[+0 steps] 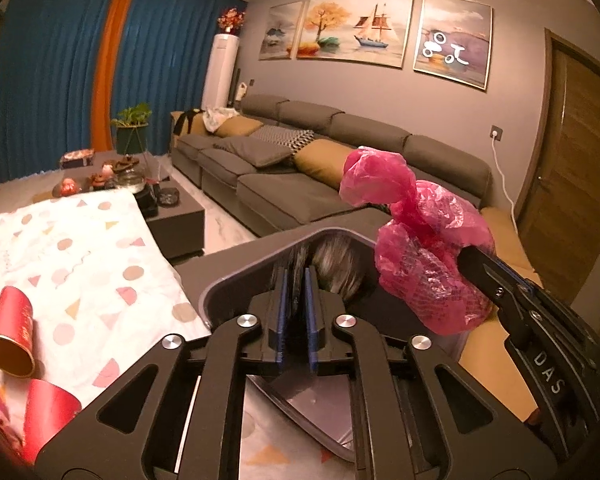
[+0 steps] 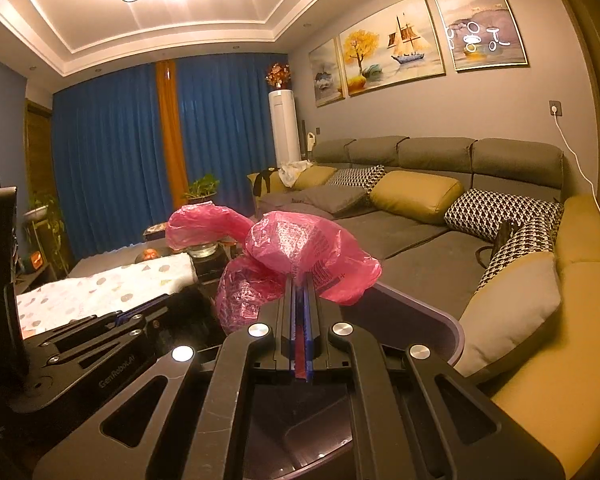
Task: Collect trash
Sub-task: 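Open both grippers to drop the bags into the grey bin, then grasp the white-and-orange paper bowl with the left gripper while the right grasps a black bag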
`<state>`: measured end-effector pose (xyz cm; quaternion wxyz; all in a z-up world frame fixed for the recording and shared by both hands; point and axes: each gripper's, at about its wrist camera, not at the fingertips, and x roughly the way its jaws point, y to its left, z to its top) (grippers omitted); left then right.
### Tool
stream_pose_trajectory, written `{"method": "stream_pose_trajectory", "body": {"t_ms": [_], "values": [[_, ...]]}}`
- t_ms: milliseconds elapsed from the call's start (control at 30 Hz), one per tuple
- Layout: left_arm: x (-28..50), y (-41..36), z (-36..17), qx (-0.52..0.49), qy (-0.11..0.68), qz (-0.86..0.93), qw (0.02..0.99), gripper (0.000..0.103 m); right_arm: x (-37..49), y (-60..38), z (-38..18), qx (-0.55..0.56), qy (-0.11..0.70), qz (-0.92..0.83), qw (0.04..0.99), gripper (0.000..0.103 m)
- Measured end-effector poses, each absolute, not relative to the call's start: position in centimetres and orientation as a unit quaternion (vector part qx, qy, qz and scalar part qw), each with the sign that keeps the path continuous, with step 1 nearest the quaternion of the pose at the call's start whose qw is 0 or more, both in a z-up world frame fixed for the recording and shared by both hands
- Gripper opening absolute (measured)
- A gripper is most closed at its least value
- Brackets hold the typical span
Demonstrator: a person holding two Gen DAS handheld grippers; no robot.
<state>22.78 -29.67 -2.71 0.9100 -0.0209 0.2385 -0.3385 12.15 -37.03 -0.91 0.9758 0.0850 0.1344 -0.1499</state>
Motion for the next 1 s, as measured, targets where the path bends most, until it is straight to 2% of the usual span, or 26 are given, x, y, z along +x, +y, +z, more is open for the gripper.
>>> {"method": "stream_pose_trajectory", "body": {"t_ms": [67, 133, 200, 233, 267, 333, 433, 500, 700, 1000], "values": [[22.9, -29.7, -3.0, -0.02, 0.24, -0.341, 0.909, 0.019, 12.2, -37.2, -1.0, 0.086, 0.136, -0.15, 0.975, 0.005], [23.1, -29.2, -3.2, -0.026, 0.242, -0.331, 0.912, 0.047, 12.2, -37.4, -1.1, 0.087, 0.137, -0.153, 0.975, 0.011], [23.2, -28.5, -3.3, -0.039, 0.242, -0.319, 0.916, 0.061, 12.2, -37.6, -1.1, 0.088, 0.136, -0.156, 0.974, 0.029], [23.2, -28.1, -3.3, -0.043, 0.242, -0.309, 0.919, 0.069, 12.1, -37.7, -1.1, 0.089, 0.134, -0.157, 0.974, 0.032], [23.2, -27.6, -3.1, -0.047, 0.239, -0.298, 0.923, 0.073, 12.0, -37.8, -1.1, 0.089, 0.133, -0.16, 0.974, 0.035], [22.8, -26.5, -2.8, -0.05, 0.232, -0.28, 0.93, 0.083, 11.9, -37.9, -1.1, 0.09, 0.134, -0.16, 0.974, 0.036], [21.8, -24.9, -2.2, -0.051, 0.218, -0.261, 0.939, 0.09, 11.4, -37.7, -1.1, 0.095, 0.132, -0.159, 0.974, 0.042], [20.7, -23.7, -1.8, -0.048, 0.208, -0.245, 0.946, 0.093, 11.0, -37.2, -1.1, 0.094, 0.129, -0.158, 0.974, 0.05], [17.3, -19.6, -1.0, -0.043, 0.188, -0.2, 0.961, 0.096, 9.5, -34.8, -1.3, 0.084, 0.125, -0.139, 0.979, 0.065], [12.3, -10.3, -2.2, -0.039, 0.183, -0.09, 0.978, 0.097, 7.3, -29.5, -2.1, 0.068, 0.139, -0.092, 0.984, 0.071]]}}
